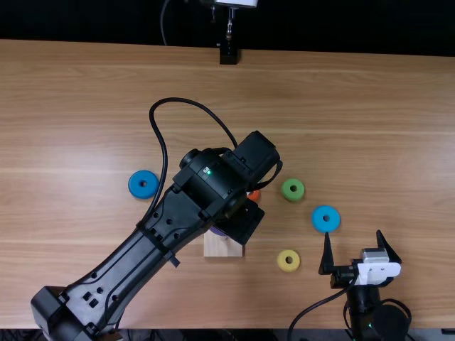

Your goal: Build the Hanoi tower: stack the rings onto the peg from bottom to top in this color order: purple, dark blue, light blue, dark green, light green, yellow, orange.

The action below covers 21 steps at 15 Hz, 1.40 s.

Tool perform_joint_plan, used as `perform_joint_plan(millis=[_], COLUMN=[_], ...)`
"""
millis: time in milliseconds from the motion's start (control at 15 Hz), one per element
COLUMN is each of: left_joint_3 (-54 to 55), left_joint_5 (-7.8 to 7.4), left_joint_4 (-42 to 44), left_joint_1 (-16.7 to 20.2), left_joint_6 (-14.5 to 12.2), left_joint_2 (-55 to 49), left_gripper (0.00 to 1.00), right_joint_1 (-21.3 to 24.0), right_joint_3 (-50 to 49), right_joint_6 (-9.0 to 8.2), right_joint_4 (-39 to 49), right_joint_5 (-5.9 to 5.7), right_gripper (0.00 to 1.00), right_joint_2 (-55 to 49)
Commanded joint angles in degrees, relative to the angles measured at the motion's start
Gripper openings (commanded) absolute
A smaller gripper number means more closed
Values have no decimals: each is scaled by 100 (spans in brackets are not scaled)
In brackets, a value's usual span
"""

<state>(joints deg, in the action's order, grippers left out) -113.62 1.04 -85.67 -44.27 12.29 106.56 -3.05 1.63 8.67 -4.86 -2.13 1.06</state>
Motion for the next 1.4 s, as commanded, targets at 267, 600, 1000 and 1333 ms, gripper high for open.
perform_joint_plan(millis=[267,600,1000,1333], left_joint_3=[-143,-125,209,323], left_joint_5=[-30,-83,-114,-125], left_joint_4=[3,3,-8,277], left_joint_1=[-64,-99,-29,129], left_joint_6=[57,47,47,36], left_joint_2=[321,295,233,-48], left_gripper=[0,0,100,100], right_joint_1=[68,68,59,68], right_joint_3=[-75,-75,-66,-66], right_joint_6=[-33,-33,-33,-33], right_joint_4=[-68,-68,-68,-68], right_joint_5=[-61,-51,-51,-61], right_gripper=[100,100,100,100], right_joint_2=[-106,-106,-106,-106])
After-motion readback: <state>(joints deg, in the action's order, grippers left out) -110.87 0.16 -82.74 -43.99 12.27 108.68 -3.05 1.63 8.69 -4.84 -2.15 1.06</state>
